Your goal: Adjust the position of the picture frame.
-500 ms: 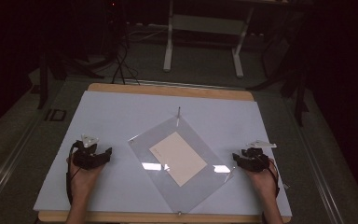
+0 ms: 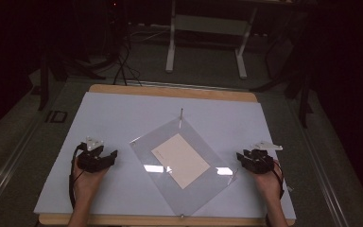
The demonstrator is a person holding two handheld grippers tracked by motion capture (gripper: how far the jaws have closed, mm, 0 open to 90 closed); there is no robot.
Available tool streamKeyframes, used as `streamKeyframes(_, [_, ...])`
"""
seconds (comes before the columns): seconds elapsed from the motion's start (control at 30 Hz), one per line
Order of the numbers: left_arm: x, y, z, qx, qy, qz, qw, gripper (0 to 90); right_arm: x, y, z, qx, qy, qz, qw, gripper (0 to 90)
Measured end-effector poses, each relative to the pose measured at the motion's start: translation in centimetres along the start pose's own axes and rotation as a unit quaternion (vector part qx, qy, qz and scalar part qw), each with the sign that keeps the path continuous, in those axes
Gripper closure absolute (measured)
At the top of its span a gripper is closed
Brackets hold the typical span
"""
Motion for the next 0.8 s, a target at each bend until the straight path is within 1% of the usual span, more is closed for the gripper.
streamKeyframes(0.03, [0.1,0.1,-0.1,-0.006,0.002,-0.003,1.0000,40.9,0.0,-0.1,-0.1,0.001,0.000,-0.001,1.0000,62.9])
streamKeyframes(0.1, [0.1,0.0,-0.3,-0.003,0.004,-0.005,1.0000,44.2,0.4,-0.3,-0.7,0.003,0.001,-0.008,1.0000,63.2])
streamKeyframes(0.13, [0.2,-0.1,-0.3,-0.003,0.005,-0.006,1.0000,44.2,0.6,-0.3,-1.0,0.005,0.002,-0.010,0.9999,63.1])
streamKeyframes(0.27, [0.2,-0.4,-0.5,0.001,0.008,-0.014,0.9999,44.2,0.8,-0.7,-2.2,0.021,0.012,-0.008,0.9997,62.2])
streamKeyframes(0.37, [0.2,-0.3,-0.4,-0.001,0.008,-0.018,0.9998,43.8,0.6,-1.0,-2.8,0.031,0.014,-0.006,0.9994,61.9])
streamKeyframes(0.4, [0.3,-0.2,-0.4,-0.007,0.008,-0.023,0.9997,43.7,0.6,-1.1,-3.0,0.036,0.016,-0.001,0.9992,61.9])
streamKeyframes(0.47, [0.6,0.1,-0.6,-0.030,0.015,-0.050,0.9982,43.5,0.7,-1.7,-3.5,0.059,0.026,0.010,0.9979,62.0])
streamKeyframes(0.5, [0.9,0.3,-0.8,-0.037,0.019,-0.056,0.9976,43.5,0.8,-1.9,-3.6,0.062,0.028,0.012,0.9976,62.0])
streamKeyframes(0.57, [1.2,0.6,-0.9,-0.045,0.022,-0.056,0.9971,43.5,0.9,-2.4,-3.9,0.065,0.030,0.004,0.9974,61.4])
streamKeyframes(0.63, [1.3,1.0,-0.9,-0.048,0.021,-0.044,0.9977,43.5,1.2,-3.0,-4.1,0.067,0.031,-0.004,0.9973,60.5])
streamKeyframes(0.7, [1.4,1.3,-0.8,-0.051,0.019,-0.039,0.9978,43.4,1.4,-3.5,-4.2,0.069,0.032,-0.012,0.9970,59.7])
streamKeyframes(0.8, [1.8,1.5,-0.9,-0.056,0.022,-0.037,0.9975,43.4,1.7,-4.2,-4.5,0.074,0.029,-0.022,0.9966,57.5])
Point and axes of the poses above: each handheld gripper's, and its own axes: z roughly forward along the jaws, x roughly out of its top, y roughly to its right, the point moved 10 cm from there along z, roughly forward along the jaws, and after that the axes turned 3 degrees about -y, right-handed, at the moved point
